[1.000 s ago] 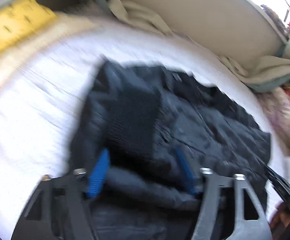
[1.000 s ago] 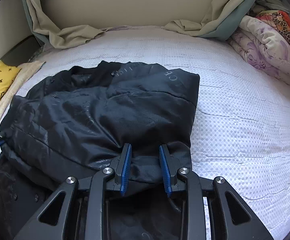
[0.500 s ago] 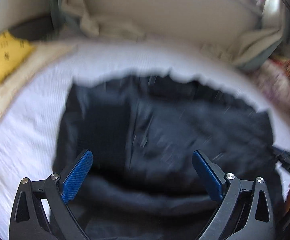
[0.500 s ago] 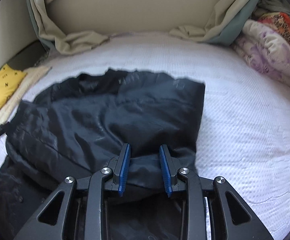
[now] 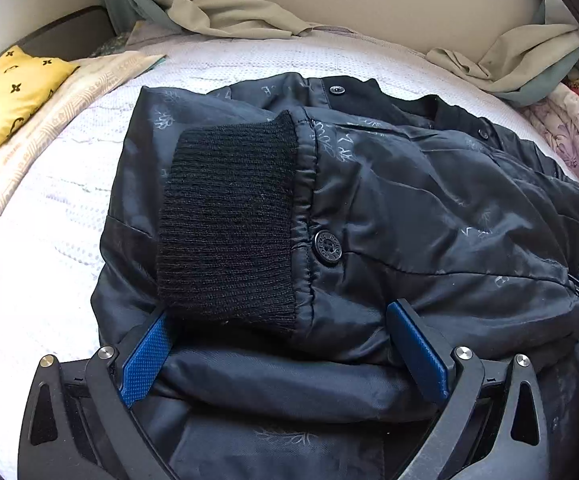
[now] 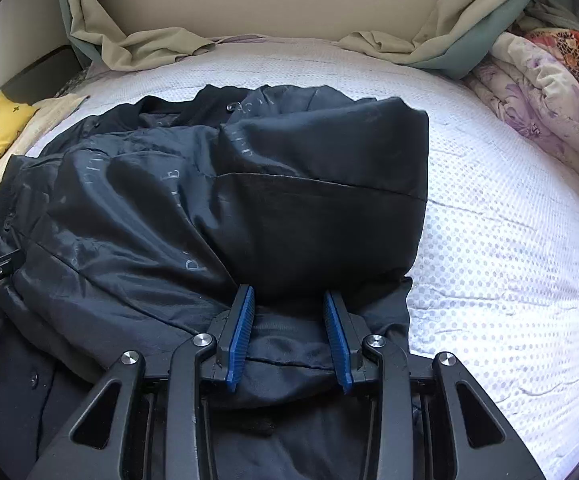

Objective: Fold large clothes

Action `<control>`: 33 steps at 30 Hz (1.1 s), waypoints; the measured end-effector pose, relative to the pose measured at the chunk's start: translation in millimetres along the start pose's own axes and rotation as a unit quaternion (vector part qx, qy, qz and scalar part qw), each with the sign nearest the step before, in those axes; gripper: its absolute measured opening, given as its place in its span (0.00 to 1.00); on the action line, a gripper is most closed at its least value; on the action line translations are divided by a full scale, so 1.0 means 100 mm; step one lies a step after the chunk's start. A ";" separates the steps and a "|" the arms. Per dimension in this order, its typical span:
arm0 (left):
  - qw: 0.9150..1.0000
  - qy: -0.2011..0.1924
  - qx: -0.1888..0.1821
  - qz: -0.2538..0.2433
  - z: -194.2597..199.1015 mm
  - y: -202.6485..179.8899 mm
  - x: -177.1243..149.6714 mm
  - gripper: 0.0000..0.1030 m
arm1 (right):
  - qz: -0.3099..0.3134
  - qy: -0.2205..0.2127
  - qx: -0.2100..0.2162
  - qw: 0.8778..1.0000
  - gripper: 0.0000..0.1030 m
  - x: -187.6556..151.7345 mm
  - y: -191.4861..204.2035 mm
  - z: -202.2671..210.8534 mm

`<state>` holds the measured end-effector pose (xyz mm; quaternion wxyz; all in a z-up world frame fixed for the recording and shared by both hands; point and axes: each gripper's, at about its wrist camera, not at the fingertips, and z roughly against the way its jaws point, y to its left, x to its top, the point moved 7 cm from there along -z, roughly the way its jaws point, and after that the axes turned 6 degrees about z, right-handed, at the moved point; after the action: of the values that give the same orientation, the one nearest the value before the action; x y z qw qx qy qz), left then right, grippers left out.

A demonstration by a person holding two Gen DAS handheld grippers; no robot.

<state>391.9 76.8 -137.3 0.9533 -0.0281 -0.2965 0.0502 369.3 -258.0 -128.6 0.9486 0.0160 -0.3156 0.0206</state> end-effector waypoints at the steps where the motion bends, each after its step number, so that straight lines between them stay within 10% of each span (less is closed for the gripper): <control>1: 1.000 0.000 -0.001 0.001 -0.01 0.00 -0.02 1.00 | -0.002 -0.002 0.000 1.000 0.31 -0.01 -0.01 -0.01; 14: 1.000 -0.010 0.010 -0.006 0.13 -0.01 0.01 1.00 | -0.039 -0.002 0.041 0.998 0.31 -0.04 -0.10 0.00; 19: 1.000 -0.022 0.017 0.002 0.41 0.00 0.13 1.00 | -0.109 -0.006 0.101 0.989 0.51 0.15 -0.30 0.36; 24: 0.999 -0.032 0.016 0.015 0.56 0.07 0.20 1.00 | -0.096 -0.048 0.059 0.992 0.53 0.27 -0.47 0.76; 33: 0.997 0.000 0.059 0.057 0.49 0.43 0.12 1.00 | -0.168 0.034 0.064 0.983 0.53 -0.13 -0.69 0.59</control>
<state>370.8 122.3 -94.1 0.9490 0.0116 -0.2907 0.1215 327.1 -329.9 -90.4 0.9458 0.1287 -0.2738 -0.1181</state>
